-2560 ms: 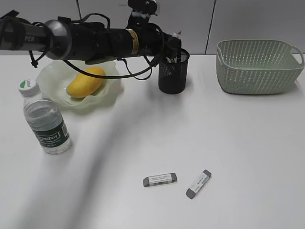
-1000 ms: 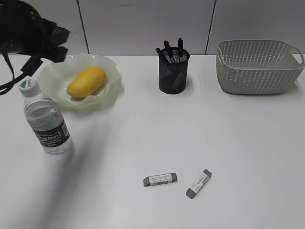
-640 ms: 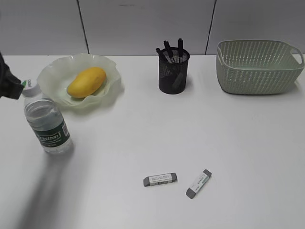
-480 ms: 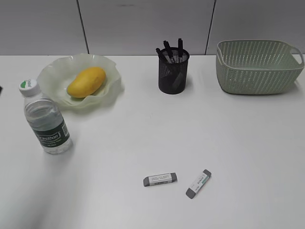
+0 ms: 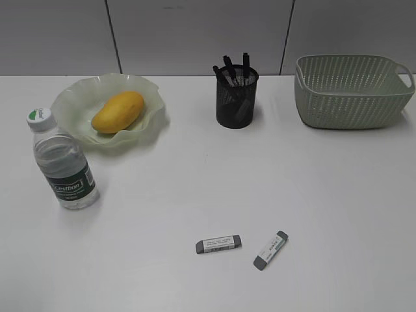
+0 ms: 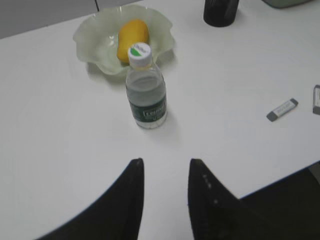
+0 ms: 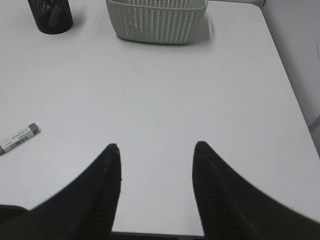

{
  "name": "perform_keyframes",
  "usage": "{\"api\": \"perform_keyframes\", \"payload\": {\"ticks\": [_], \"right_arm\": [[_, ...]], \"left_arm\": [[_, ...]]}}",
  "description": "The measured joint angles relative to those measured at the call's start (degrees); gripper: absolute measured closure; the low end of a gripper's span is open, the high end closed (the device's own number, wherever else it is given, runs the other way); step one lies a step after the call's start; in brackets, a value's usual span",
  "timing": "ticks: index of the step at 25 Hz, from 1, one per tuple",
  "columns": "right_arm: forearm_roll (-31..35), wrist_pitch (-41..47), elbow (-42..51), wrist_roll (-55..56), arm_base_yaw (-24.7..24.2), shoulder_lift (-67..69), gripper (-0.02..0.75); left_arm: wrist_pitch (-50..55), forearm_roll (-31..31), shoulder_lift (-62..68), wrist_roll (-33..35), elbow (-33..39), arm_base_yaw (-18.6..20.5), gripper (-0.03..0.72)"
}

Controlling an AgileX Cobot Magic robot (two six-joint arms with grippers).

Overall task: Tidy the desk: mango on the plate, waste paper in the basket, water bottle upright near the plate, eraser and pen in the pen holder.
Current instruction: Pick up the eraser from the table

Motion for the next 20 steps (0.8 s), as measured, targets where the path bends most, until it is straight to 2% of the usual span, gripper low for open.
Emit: {"api": "perform_keyframes", "payload": {"ticks": [8,13,20], "right_arm": [[0.00,0.00,0.00,0.00,0.00,0.00,0.355],[0.00,0.00,0.00,0.00,0.00,0.00,0.355],[0.07,-0.05,0.00,0.00,0.00,0.00,0.357]], "left_arm": [[-0.36,-0.93,-11.48,0.00,9.62,0.00,0.461],[-0.79,-1.12,-14.88,0.00,9.88,0.00,0.471],[-0.88,-1.25,-18.40,0.00,9.91,0.00,0.528]]}}
